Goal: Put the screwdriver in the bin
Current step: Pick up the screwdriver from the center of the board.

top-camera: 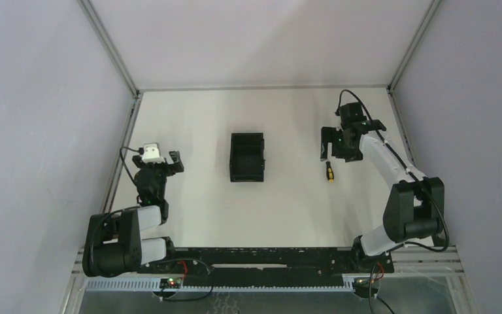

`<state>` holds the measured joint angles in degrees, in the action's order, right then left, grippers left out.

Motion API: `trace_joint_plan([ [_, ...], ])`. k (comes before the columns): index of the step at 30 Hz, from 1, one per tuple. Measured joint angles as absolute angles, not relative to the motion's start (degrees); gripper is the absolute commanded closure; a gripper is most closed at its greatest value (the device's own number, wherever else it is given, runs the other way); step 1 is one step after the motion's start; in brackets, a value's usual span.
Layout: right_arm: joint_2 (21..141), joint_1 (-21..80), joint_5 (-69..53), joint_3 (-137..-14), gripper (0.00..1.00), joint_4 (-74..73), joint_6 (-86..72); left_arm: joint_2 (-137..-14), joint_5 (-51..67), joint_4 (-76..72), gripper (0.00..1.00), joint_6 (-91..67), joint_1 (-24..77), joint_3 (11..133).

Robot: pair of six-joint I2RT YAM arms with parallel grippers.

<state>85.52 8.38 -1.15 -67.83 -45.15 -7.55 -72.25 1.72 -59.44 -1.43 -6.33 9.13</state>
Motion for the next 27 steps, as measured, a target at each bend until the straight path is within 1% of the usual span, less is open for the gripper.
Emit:
trace_joint_plan([
  [14, 95.13, 9.89, 1.23, -67.83, 0.13, -45.19, -9.37, -72.25, 1.72, -59.44, 0.00, -1.43, -6.33, 9.13],
  [21, 99.11, 9.96, 2.20, -67.83, 0.19, -44.47, -9.56, -72.25, 1.72, -59.44, 0.00, -1.43, -6.33, 9.13],
  [25, 100.40, 10.24, 2.63, -67.83, 0.23, -43.83, -9.58, -72.25, 1.72, -59.44, 0.00, -1.43, -6.33, 9.13],
  [27, 100.84, 10.31, 2.76, -67.83, 0.27, -43.66, -9.61, -72.25, 1.72, -59.44, 0.00, -1.43, -6.33, 9.13],
])
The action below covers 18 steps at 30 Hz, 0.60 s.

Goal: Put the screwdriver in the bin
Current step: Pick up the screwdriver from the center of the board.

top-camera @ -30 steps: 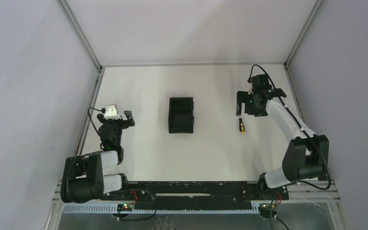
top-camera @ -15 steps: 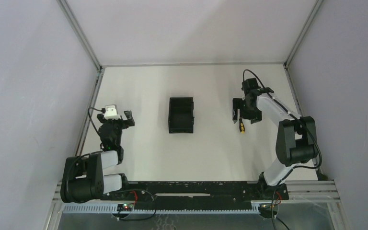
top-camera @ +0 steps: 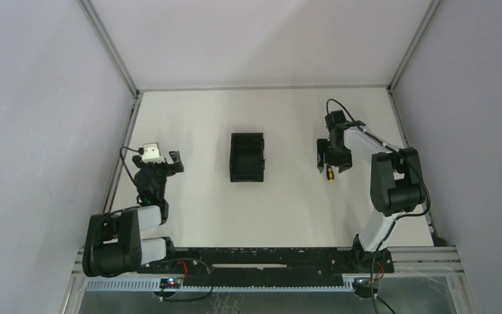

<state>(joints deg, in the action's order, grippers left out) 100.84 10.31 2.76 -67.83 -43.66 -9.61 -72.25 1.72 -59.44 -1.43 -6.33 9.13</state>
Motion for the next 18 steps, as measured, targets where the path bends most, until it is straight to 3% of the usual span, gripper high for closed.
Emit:
trace_joint_plan([
  [18, 103.33, 10.55, 3.40, -67.83, 0.49, -42.50, -10.00, -72.25, 1.72, -59.44, 0.00, -1.43, -6.33, 9.13],
])
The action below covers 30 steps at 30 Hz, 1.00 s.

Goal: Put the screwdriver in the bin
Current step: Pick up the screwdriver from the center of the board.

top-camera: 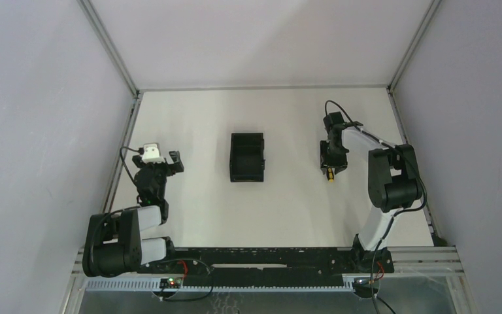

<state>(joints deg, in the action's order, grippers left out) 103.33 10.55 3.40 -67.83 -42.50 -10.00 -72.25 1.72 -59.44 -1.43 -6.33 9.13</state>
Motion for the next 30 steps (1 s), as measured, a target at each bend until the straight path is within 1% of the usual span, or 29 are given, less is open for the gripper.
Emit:
trace_joint_plan([
  [3, 103.79, 10.55, 3.57, -67.83, 0.50, -42.44, -10.00, -72.25, 1.72, -59.44, 0.00, -1.43, -6.33, 9.13],
  [17, 104.12, 10.48, 3.84, -67.68, 0.67, -42.11, -10.00, -72.25, 1.72, -59.44, 0.00, -1.43, -6.33, 9.13],
  [28, 104.12, 10.48, 3.77, -67.68, 0.98, -42.11, -9.98, -72.25, 1.72, -59.44, 0.00, -1.43, -6.33, 9.13],
  [29, 104.12, 10.48, 3.77, -67.68, 1.00, -42.11, -9.98, -72.25, 1.72, -59.44, 0.00, -1.43, -6.33, 9.13],
  [30, 104.12, 10.48, 3.77, -67.68, 1.00, -42.11, -9.98, -72.25, 1.72, -59.44, 0.00, -1.43, -6.33, 9.13],
])
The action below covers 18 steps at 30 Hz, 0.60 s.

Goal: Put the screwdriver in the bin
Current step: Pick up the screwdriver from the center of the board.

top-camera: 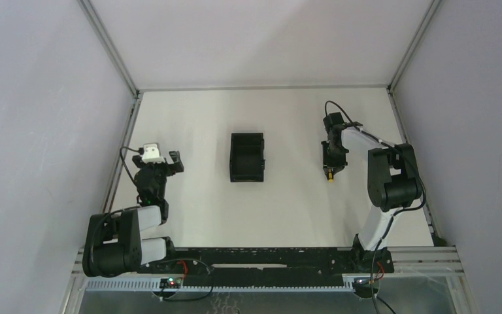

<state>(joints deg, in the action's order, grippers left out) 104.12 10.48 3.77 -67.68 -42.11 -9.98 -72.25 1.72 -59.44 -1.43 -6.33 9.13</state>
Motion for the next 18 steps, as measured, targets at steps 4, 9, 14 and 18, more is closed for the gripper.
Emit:
trace_joint_plan([
  [4, 104.01, 10.48, 3.77, -67.66, 1.00, -42.15, -10.11, -72.25, 1.72, -59.44, 0.00, -1.43, -6.33, 9.13],
  [9, 103.50, 10.79, 3.70, -67.51, 1.00, -42.24, -10.98, -72.25, 1.72, -59.44, 0.00, -1.43, -6.33, 9.13],
  [14, 102.15, 11.57, 3.53, -67.42, 1.00, -42.44, -11.75, -72.25, 1.72, -59.44, 0.00, -1.43, -6.33, 9.13],
  [18, 101.58, 12.14, 3.38, -67.44, 1.00, -42.85, -12.40, -72.25, 1.72, -59.44, 0.00, -1.43, -6.33, 9.13],
])
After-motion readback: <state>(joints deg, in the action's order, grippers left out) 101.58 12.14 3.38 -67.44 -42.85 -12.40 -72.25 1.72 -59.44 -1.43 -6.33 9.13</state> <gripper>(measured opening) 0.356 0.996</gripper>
